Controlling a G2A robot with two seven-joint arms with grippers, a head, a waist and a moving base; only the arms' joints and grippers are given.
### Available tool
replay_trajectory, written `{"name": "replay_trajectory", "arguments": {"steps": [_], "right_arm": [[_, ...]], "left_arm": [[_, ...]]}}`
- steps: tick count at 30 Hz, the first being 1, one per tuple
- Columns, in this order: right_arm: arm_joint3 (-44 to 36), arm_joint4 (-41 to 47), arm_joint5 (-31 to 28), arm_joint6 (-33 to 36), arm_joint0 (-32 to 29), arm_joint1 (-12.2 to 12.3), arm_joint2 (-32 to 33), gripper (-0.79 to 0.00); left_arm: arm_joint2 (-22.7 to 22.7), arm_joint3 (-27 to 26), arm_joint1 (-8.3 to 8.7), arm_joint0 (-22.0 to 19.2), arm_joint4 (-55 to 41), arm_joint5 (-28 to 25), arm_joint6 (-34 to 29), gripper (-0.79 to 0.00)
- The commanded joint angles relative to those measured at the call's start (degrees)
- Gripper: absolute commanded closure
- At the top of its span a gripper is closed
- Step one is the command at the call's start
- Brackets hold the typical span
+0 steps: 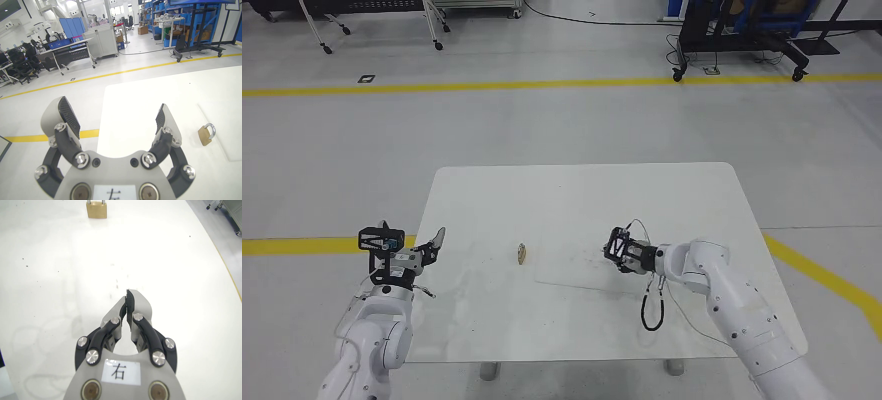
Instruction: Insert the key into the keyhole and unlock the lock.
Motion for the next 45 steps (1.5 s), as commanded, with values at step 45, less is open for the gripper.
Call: {"name": "replay_trajectory", "arguments": {"steps": [45], "right_arm": [[11.24, 46.11, -10.79, -15.51, 3.76, -1.01, -5.41, 0.000]], "left_arm": [[0.60, -2.66, -0.24, -0.61, -9.74, -7.87, 3.11, -0.785]]}}
